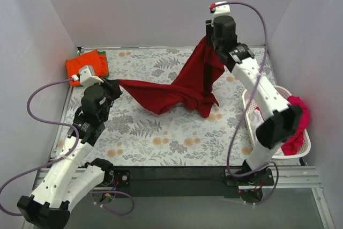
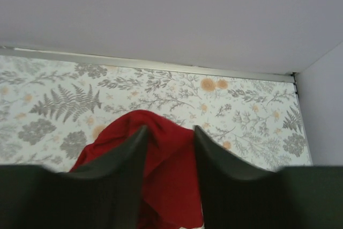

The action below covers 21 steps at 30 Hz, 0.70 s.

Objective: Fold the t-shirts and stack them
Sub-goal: Flatten the tshirt out

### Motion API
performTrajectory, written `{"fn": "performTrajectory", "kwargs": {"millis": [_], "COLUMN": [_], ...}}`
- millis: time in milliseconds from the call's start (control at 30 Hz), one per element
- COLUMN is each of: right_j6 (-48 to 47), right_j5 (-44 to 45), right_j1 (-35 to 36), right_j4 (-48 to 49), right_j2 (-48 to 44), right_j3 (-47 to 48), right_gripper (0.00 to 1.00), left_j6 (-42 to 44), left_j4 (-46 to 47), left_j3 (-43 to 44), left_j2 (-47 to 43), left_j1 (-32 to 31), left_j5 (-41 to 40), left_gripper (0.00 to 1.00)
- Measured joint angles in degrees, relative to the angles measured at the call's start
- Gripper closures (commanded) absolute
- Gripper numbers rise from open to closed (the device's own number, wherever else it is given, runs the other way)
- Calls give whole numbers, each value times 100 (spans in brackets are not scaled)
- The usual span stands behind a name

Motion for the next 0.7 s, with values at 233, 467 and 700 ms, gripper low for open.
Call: {"fn": "performTrajectory", "kwargs": {"millis": [233, 467, 700], "right_j6": [251, 678, 1095], "right_j5": [-380, -863, -1156], "right_j1": [-376, -245, -251], "right_j4": [-313, -144, 376], "right_j2": [1132, -918, -1574], "right_j3": [-308, -3010, -4199], "right_gripper": [24, 22, 23], "left_j6": [-17, -33, -33], "left_j4": [-61, -31, -17], "left_j3": [-225, -254, -254], "left_j2": [260, 420, 483], "left_j1": [0, 0, 0], "left_j5": [-177, -199, -153], "left_gripper": [100, 100, 100]}}
